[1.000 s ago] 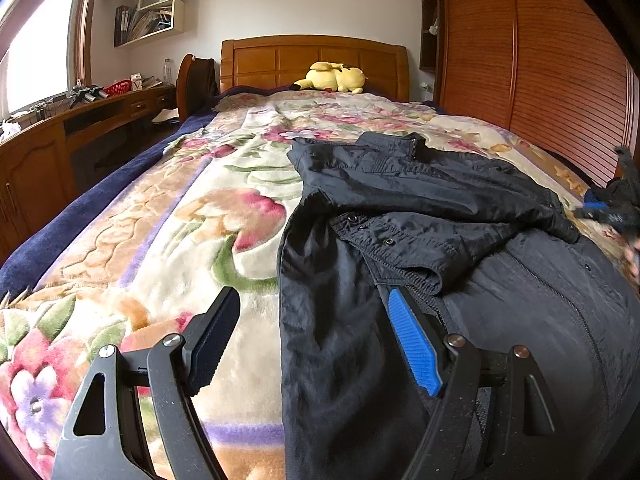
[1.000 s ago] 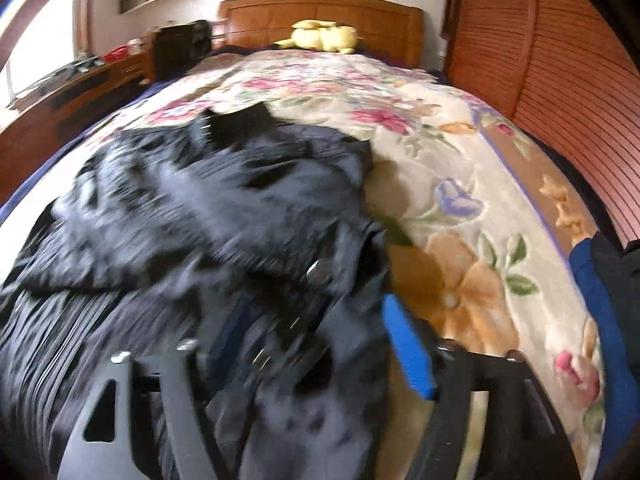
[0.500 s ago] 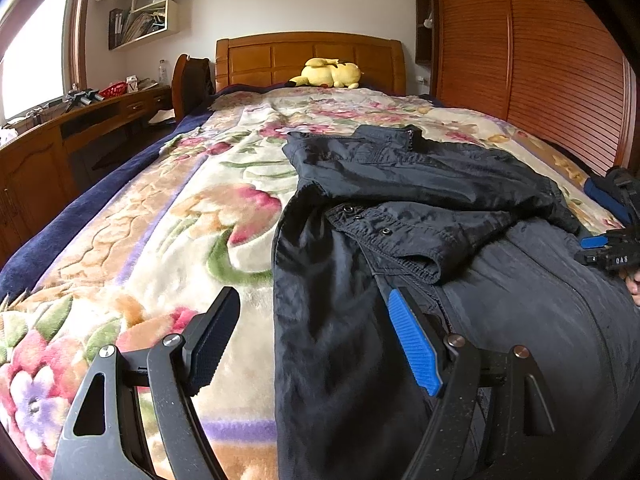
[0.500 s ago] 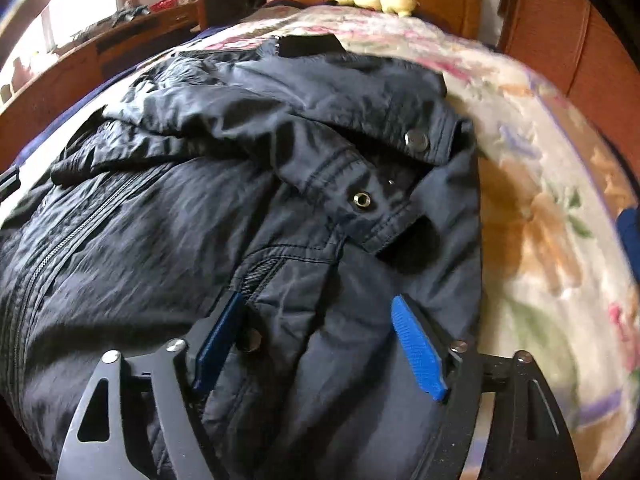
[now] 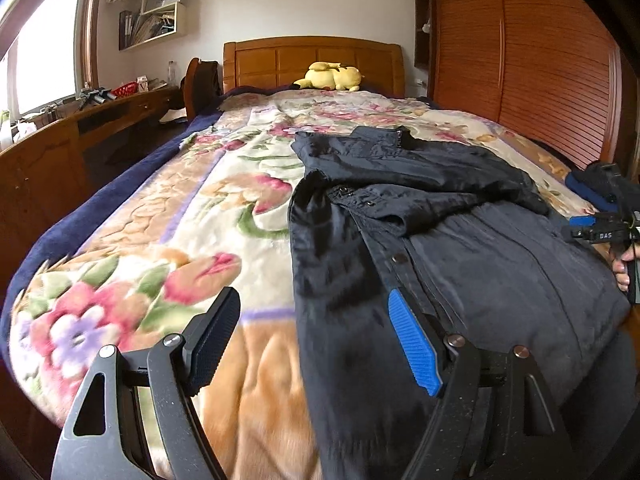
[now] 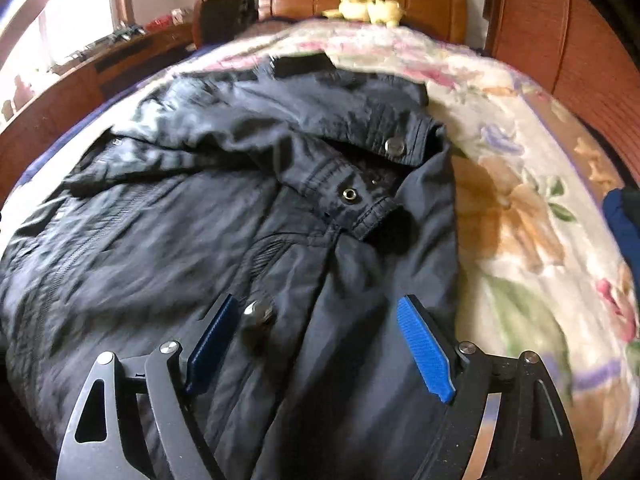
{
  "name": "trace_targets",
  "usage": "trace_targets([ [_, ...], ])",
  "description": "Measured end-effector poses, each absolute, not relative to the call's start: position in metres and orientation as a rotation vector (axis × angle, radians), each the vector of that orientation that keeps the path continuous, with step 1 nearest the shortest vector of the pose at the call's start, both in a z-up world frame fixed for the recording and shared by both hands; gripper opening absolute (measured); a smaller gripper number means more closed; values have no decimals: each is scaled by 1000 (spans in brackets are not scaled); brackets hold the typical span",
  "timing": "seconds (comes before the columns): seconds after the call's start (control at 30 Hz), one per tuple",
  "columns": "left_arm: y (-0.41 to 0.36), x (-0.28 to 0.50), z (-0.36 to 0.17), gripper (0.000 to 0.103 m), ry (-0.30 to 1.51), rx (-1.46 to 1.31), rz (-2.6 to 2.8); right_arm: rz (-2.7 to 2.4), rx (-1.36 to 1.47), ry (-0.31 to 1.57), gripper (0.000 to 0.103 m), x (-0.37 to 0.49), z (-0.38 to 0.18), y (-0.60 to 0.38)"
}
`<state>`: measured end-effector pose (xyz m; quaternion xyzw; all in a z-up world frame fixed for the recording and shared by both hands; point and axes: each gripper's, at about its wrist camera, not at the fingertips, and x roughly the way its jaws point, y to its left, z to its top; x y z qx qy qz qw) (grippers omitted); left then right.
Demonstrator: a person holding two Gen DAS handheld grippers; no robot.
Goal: Fold large clothes
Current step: 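Move both tools to the jacket hem and close them on it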
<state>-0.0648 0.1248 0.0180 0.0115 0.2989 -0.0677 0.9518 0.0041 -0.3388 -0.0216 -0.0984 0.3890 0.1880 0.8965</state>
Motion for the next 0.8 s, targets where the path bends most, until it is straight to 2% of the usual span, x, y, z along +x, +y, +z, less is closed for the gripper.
trace_targets([
  [0.33,134,-89,19,76,639,-5,-169,394,-191,707,83,-117,14,-381],
  [0.53,134,-91,4,64,688,-26,-199,344,-210,720,83,-146,8,-401],
  [0.8,126,-91,-16,64,753,-12,-209,333,-206,771,83,-152,-6,-410],
])
